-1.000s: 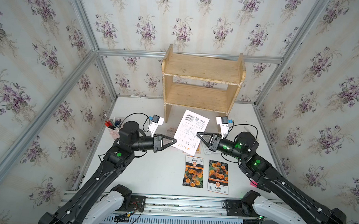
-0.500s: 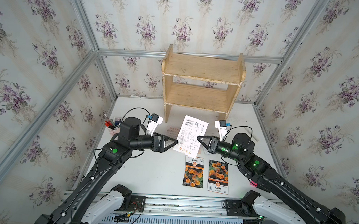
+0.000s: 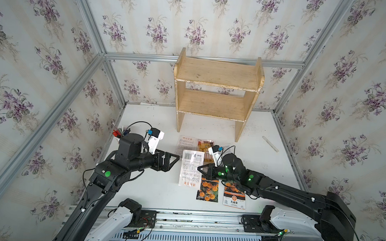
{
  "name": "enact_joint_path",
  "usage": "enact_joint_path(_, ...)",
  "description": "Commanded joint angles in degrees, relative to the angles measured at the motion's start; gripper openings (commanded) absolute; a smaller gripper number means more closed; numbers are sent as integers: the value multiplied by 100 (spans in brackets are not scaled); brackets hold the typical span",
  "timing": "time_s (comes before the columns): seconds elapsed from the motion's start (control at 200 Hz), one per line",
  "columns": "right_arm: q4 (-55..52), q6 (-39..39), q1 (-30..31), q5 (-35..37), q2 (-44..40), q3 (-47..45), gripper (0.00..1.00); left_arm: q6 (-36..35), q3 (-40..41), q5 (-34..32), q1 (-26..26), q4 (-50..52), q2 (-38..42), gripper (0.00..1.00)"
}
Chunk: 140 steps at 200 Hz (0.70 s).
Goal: Take the seed bag off the shelf
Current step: Place the seed packet at the center of the board.
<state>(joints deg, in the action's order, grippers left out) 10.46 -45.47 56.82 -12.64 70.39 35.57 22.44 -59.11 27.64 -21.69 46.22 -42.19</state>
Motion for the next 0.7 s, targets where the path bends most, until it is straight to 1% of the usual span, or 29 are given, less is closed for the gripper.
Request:
enact_joint_path(0.0, 692, -181, 267, 281, 458, 143, 0, -226, 29, -649, 3, 175, 342, 100)
enact_joint_path(0.02, 732, -201, 307, 303, 555, 169, 0, -241, 31, -679, 7, 197, 406, 100)
enact_joint_path(0.035, 760, -219, 345, 318, 634, 196, 0, -244, 31, -863, 7, 214, 449, 100)
enact_joint_path(0.07, 805, -273, 409, 370, 794, 252, 0, -305, 23, -991, 7, 254, 548, 100)
enact_joint_path(0.125, 858, -356, 478, 407, 1036, 327, 0, -433, -33, -1077, 7, 384, 663, 100)
enact_joint_path(0.24, 973, -541, 586, 490, 1436, 410, 0, -459, -74, -1280, 7, 600, 846, 100)
enact_joint_path(0.51, 807, -802, 664, 518, 2318, 710, 0, -417, 81, -1287, 7, 740, 967, 100)
enact_joint_path(0.694, 290, -832, 672, 665, 2682, 969, 0, -412, 128, -1305, 7, 751, 986, 100)
